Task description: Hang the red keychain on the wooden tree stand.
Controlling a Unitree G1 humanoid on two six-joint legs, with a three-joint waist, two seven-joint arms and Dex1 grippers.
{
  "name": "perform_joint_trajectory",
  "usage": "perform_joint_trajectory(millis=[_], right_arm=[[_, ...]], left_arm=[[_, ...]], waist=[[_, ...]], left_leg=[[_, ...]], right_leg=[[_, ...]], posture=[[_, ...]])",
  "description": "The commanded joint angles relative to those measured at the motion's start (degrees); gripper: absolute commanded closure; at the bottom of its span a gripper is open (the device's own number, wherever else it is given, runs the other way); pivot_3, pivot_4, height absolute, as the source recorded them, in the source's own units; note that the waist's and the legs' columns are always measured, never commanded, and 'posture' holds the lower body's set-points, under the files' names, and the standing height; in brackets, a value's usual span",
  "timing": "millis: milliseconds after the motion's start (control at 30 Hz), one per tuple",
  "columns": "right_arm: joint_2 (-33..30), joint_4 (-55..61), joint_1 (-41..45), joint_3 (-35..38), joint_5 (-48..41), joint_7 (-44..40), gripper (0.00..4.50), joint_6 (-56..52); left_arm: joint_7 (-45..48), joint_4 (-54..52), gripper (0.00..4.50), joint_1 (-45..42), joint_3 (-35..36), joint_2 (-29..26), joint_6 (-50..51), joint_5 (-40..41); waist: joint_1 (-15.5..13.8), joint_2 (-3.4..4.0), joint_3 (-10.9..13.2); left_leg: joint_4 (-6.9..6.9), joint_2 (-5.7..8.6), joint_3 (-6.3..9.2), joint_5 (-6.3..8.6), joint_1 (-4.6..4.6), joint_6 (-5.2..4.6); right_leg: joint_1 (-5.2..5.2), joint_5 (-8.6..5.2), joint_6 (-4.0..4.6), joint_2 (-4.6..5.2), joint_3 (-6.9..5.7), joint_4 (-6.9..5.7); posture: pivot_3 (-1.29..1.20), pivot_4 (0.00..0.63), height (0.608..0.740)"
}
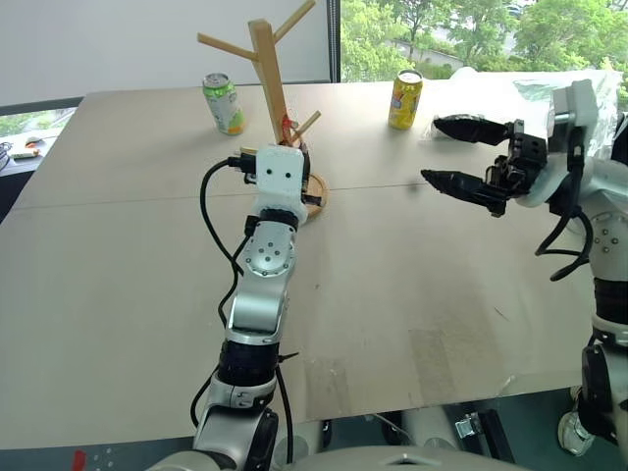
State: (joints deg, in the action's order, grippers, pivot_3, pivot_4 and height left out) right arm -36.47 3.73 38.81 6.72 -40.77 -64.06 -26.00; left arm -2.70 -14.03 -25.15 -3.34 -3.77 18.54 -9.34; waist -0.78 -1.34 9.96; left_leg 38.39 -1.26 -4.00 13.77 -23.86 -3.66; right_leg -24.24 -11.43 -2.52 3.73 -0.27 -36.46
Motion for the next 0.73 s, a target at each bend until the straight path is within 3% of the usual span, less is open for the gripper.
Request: perform_joint_trajectory(millis=[33,100,267,467,733], right_arm=[[0.31,2.11,-0.55,1.46,-0.1,0.79,0.0,1.11],[1.22,2.1,-2.07,1.38,1.33,2.62,0.0,2.36],[5.1,-0.9,-6.37,0.47,9.19,10.35,0.0,8.24],[13.65,-9.62,-11.75,1.52,20.17,25.51,0.0,19.43],[22.03,-22.63,-13.85,1.96,27.62,37.38,0.0,33.59]], left_arm=[[0.48,-1.98,0.96,0.02,-0.3,0.04,-1.5,-0.01],[1.0,-3.51,0.04,2.24,0.83,0.18,-1.78,1.45],[-0.14,-4.63,0.04,9.8,6.85,-1.07,-4.02,3.38],[-3.71,-1.21,0.04,15.49,15.86,-1.59,-7.34,5.8],[-2.91,5.56,0.04,18.96,15.22,-0.71,-15.17,6.69]], waist=[[0.0,0.0,0.0],[0.0,0.0,0.0],[0.33,0.01,0.0],[-0.02,-0.02,-0.02],[0.1,-0.04,-0.03]], left_leg=[[0.0,0.0,0.0,0.0,0.0,0.0],[0.0,0.0,0.0,0.0,0.0,0.0],[-0.03,-0.02,-0.02,0.0,0.02,0.0],[-0.02,-0.02,-0.05,0.0,0.02,0.01],[-0.02,0.02,-0.08,0.0,0.04,0.0]], right_leg=[[0.0,0.0,0.0,0.0,0.0,0.0],[0.0,0.0,0.0,0.0,0.0,0.0],[-0.02,0.0,0.0,0.04,0.02,0.0],[-0.05,-0.01,0.01,0.04,0.01,-0.04],[-0.01,-0.02,0.03,0.04,0.01,-0.01]], posture=[[0.0,0.15,0.74],[0.0,0.15,0.74],[0.0,0.15,0.74],[0.0,0.15,0.74],[0.0,0.15,0.74]])
